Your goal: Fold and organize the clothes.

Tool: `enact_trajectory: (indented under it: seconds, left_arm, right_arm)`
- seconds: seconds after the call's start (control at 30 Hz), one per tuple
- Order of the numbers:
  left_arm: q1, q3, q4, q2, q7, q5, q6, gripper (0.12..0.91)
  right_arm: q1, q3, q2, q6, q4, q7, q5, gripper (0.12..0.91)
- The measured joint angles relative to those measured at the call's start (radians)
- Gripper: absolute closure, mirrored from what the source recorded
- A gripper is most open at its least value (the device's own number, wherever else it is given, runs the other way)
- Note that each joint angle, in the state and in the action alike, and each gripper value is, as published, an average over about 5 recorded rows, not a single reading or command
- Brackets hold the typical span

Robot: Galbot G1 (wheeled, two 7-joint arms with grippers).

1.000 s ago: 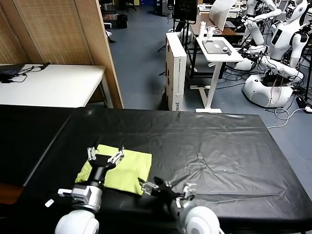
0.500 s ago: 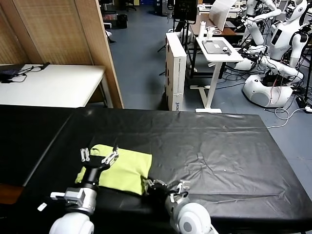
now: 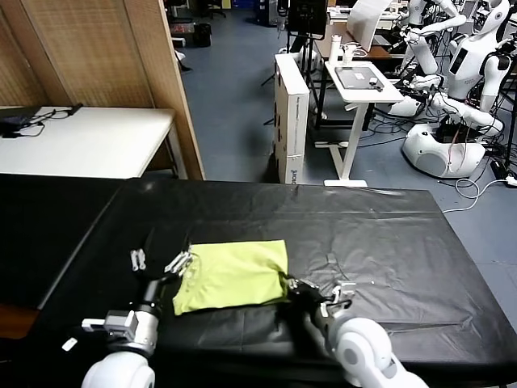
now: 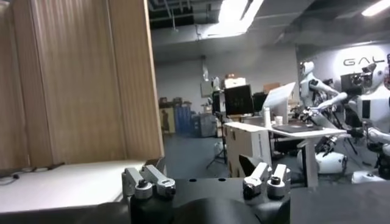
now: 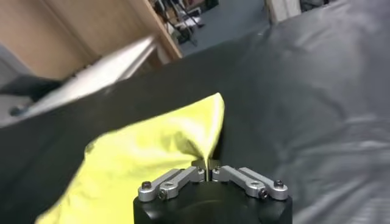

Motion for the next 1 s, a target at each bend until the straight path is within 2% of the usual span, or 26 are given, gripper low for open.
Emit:
enact_trajectory:
  seconds: [0.1,0.17,0.3,0.47,0.57,0.67,1.0]
  left_arm:
    - [0.016,0.002,-0.006,0.016,-0.019,-0.058,0.011,0.123]
    - [0.03,0.001,-0.01,0.03,-0.032,-0.095,0.013,0.123]
    - [0.064,-0.01,-0.016,0.068,-0.041,-0.141,0.011,0.123]
    - [0.105,-0.026,-0.01,0.111,-0.041,-0.16,-0.019,0.123]
    - [0.12,-0.028,-0.008,0.122,-0.044,-0.161,-0.022,0.123]
    - [0.135,-0.028,-0.011,0.124,-0.049,-0.16,-0.018,0.123]
    - [0.197,-0.026,-0.02,0.126,-0.019,-0.164,-0.014,0.123]
  right_arm:
    - [-0.024,0.03,-0.039,-0.051,0.029,0.004,-0.024,0.864]
    - [-0.043,0.055,-0.061,-0.08,0.052,0.012,-0.036,0.815]
    - [-0.089,0.115,-0.095,-0.077,0.104,-0.002,-0.068,0.597]
    - [-0.148,0.195,-0.107,0.007,0.158,-0.058,-0.123,0.278]
    - [-0.172,0.226,-0.099,0.046,0.176,-0.067,-0.134,0.153]
    - [-0.19,0.247,-0.09,0.067,0.193,-0.071,-0.147,0.123]
    - [-0.274,0.318,-0.08,0.118,0.244,-0.103,-0.266,0.118]
